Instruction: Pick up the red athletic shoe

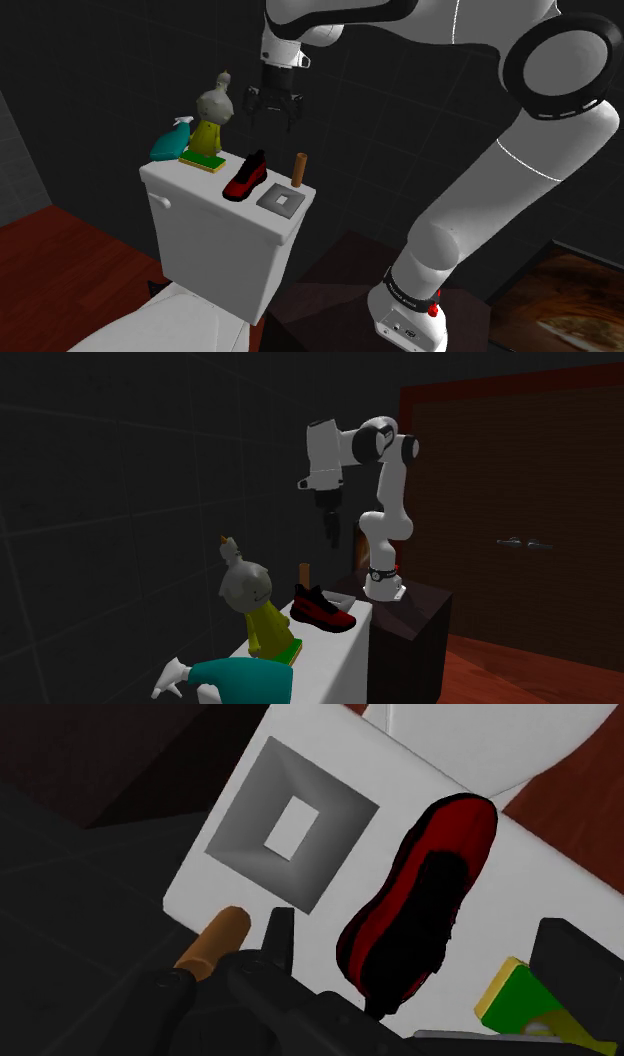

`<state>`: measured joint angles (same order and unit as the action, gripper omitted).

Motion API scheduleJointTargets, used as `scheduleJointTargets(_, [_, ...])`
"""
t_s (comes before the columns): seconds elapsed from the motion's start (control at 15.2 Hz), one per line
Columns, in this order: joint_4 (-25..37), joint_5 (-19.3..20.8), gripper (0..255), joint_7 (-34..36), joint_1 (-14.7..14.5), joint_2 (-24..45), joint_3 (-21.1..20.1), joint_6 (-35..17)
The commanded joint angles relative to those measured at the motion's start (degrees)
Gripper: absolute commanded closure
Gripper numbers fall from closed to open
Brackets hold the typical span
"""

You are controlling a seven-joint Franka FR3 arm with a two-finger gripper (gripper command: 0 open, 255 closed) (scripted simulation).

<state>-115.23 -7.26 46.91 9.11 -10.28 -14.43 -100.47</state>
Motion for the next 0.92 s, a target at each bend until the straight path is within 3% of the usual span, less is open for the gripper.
scheduleJointTargets(0.0, [3.12, 0.15, 0, 5.95, 0.5, 5.59, -0.65, -0.12])
scheduleJointTargets(0.46, [12.82, -0.83, 0, 23.17, 0.69, 22.58, 0.17, -0.14])
scheduleJointTargets(0.86, [10.49, -0.68, 0, 22.82, 0.53, 23.8, 0.27, -3.63])
